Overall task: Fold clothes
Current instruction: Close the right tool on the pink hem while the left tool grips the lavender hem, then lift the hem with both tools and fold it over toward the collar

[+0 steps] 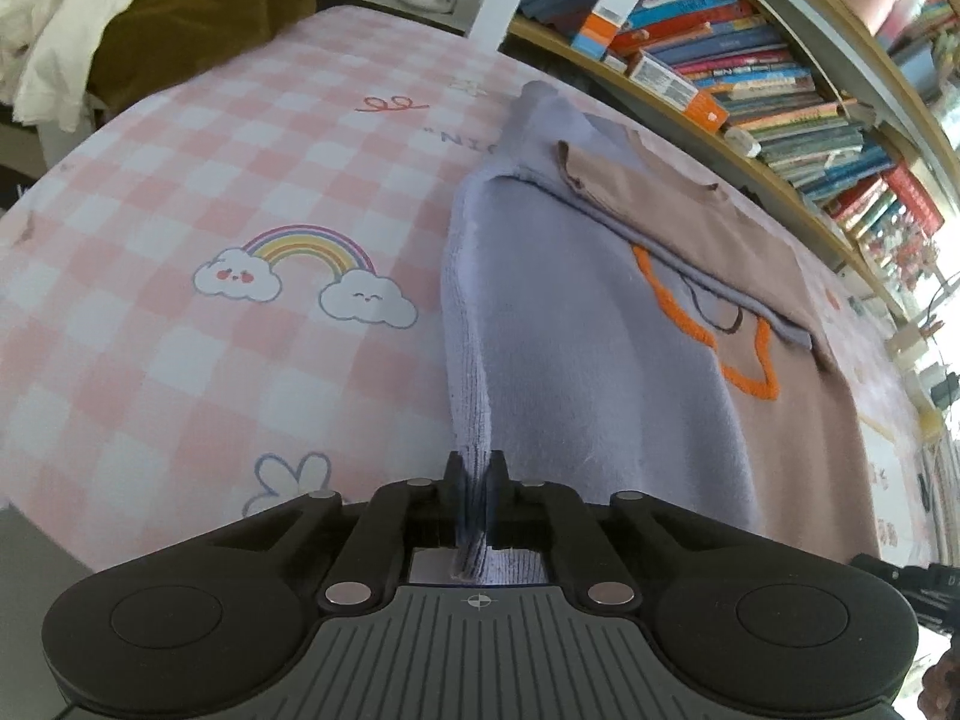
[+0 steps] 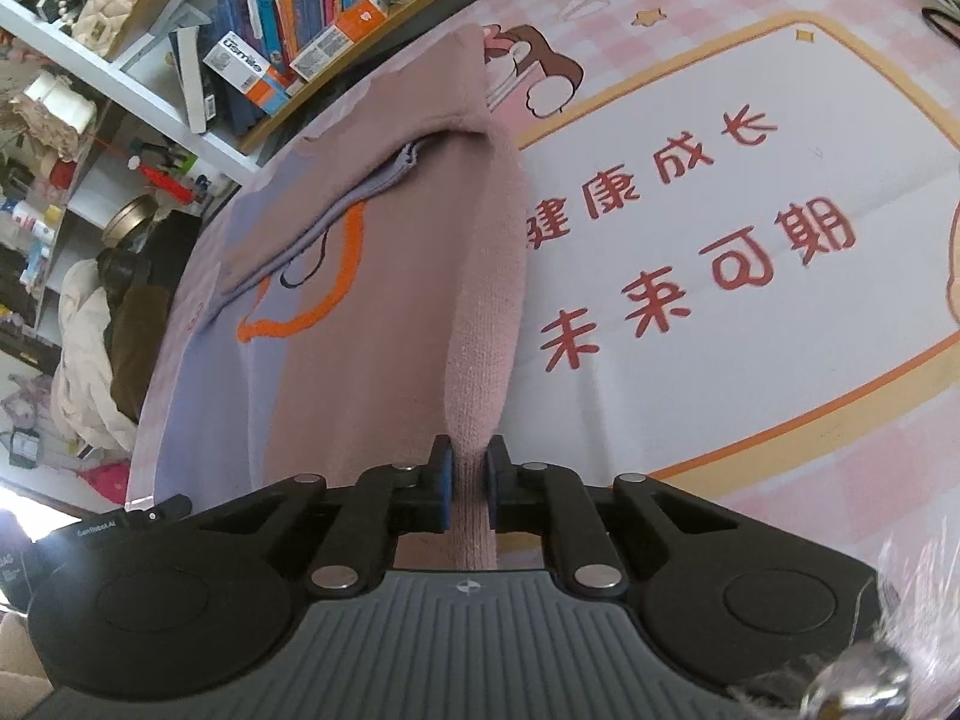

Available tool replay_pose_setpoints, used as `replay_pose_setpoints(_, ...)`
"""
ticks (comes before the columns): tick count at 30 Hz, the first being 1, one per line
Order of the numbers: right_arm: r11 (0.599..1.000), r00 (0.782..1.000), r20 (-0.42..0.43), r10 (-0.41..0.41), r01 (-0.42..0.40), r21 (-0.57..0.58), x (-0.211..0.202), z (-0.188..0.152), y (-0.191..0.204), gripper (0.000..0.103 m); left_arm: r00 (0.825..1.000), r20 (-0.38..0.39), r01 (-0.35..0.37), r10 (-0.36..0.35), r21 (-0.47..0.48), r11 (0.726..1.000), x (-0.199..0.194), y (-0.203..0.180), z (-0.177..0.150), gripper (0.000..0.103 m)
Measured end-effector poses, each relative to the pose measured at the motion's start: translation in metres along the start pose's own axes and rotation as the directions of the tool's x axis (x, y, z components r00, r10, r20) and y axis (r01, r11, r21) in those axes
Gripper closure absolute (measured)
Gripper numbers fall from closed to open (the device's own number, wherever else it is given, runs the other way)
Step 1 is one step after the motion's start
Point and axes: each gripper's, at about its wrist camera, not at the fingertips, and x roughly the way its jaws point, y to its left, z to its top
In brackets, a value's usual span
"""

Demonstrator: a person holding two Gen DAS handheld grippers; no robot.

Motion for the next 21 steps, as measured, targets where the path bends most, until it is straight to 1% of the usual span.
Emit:
replay_pose_setpoints(3, 1.000, 1.000, 0.008, 0.026, -0.026, 0.004, -0.010, 0.001, -0.005, 0.094, 1.000, 0.006, 0.012, -0.012, 0.003, 1.000, -0.008, -0.007, -0.009, 0.099)
replay_pose_setpoints(5, 0.999, 0.999, 0.008, 0.040, -0.040, 0.009, -0.016, 0.000, -0.009, 0.094, 1.000, 0.005, 0.023, -0.023, -0.011, 1.000, -0.012, -0.008, -0.015, 0.099)
replay_pose_setpoints(9, 0.998, 0.998, -0.003, 0.063, -0.063, 0.016, -0.027, -0.007, -0.018, 0.094, 0.996, 0.021, 0.093, -0.091, -0.116, 0.989, -0.021, 0.001, -0.028, 0.099)
replay_pose_setpoints(13, 0.995, 0.996, -0.007, 0.093, -0.093, 0.042, -0.040, -0.013, -0.026, 0.094, 0.987, 0.054, 0.163, -0.154, -0.216, 0.963, -0.029, 0.010, -0.040, 0.099)
replay_pose_setpoints(16, 0.992, 0.993, 0.002, 0.114, -0.114, 0.051, -0.051, -0.015, -0.029, 0.094, 0.977, 0.088, 0.212, -0.195, -0.270, 0.939, -0.033, 0.010, -0.044, 0.099)
replay_pose_setpoints(21, 0.979, 0.984, 0.034, 0.175, -0.178, 0.096, -0.064, -0.004, -0.029, 0.094, 0.953, 0.161, 0.299, -0.258, -0.339, 0.892, -0.040, 0.009, -0.044, 0.099)
